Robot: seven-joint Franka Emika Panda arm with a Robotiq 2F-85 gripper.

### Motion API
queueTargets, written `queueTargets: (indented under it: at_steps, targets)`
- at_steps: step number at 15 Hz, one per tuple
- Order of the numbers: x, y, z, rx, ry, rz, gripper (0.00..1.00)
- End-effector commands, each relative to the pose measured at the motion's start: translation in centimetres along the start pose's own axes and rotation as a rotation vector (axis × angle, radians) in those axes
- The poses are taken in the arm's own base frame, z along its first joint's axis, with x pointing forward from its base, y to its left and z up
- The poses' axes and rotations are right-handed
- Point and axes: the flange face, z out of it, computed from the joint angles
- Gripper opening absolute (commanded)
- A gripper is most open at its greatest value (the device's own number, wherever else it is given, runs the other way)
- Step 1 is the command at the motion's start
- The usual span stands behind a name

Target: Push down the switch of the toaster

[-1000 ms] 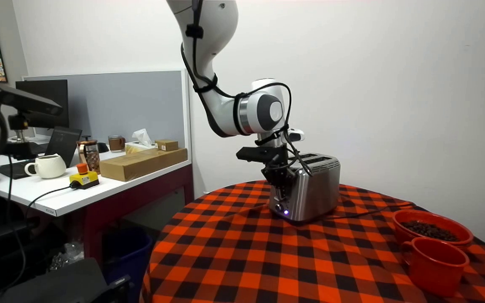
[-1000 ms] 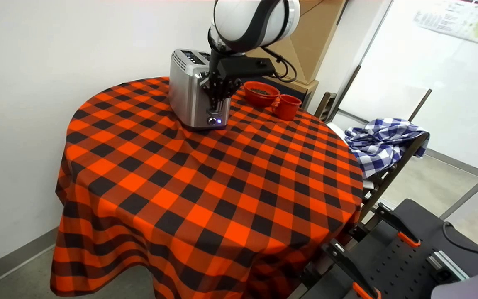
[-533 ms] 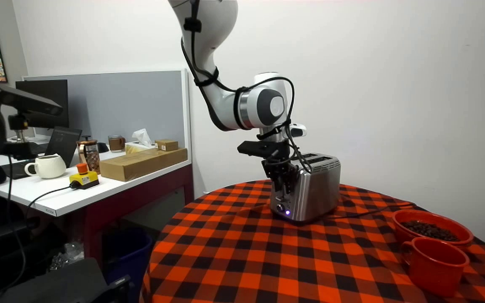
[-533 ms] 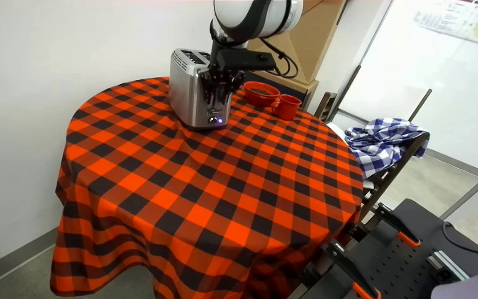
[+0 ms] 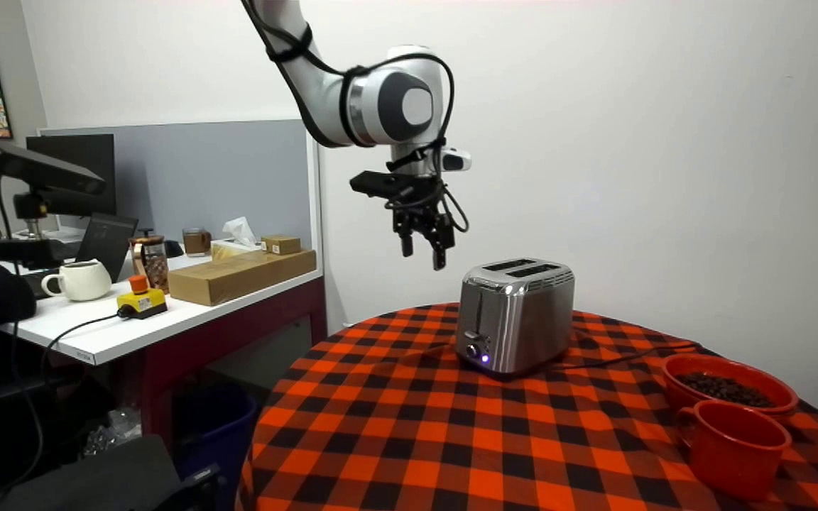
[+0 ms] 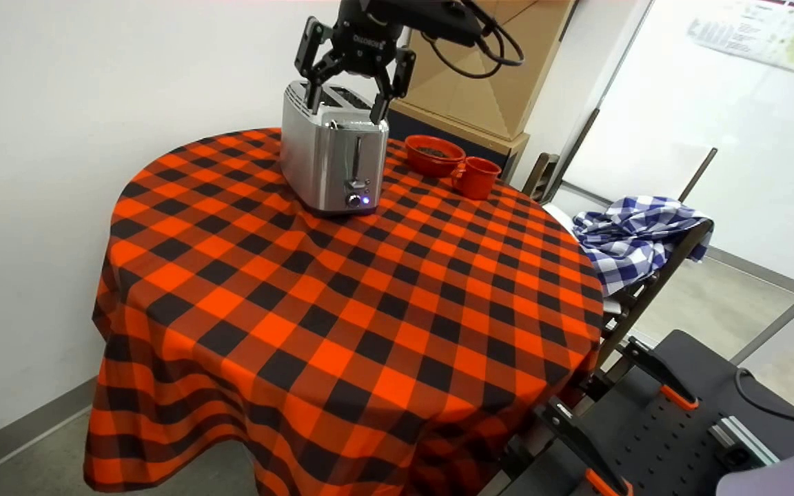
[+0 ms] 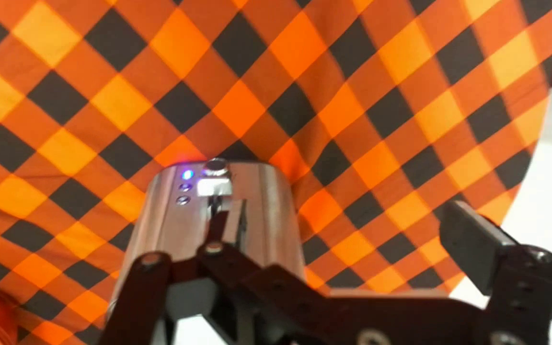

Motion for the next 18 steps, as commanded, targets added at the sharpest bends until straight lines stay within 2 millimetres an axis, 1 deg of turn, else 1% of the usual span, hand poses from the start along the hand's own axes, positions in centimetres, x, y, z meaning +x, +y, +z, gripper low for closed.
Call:
queueTargets:
  at_steps: [1, 3, 4, 5, 7, 8, 9, 10, 11, 12, 18]
  targets:
    - [-7.1, -3.0, -4.6, 0.065, -0.087, -0.059, 1.0]
    - [-10.4, -4.3, -6.9, 0.069, -0.141, -0.103, 1.0]
    - [-12.1, -4.3, -8.2, 0.056, -0.171, -0.13, 1.0]
    - [-13.7, -4.3, -9.6, 0.03, -0.2, -0.152, 1.0]
    - [-16.6, -3.5, -12.2, -0.049, -0.251, -0.193, 1.0]
    - [-17.9, -3.0, -13.6, -0.116, -0.29, -0.191, 1.0]
    - [-15.1, -4.4, -11.0, -0.048, -0.268, -0.171, 1.0]
    - [-16.3, -3.9, -12.4, -0.078, -0.289, -0.182, 1.0]
    - [-17.0, -3.6, -13.4, -0.09, -0.288, -0.187, 1.0]
    - [-17.5, -3.4, -13.9, -0.095, -0.283, -0.188, 1.0]
    - [-17.9, -3.0, -13.5, -0.103, -0.292, -0.187, 1.0]
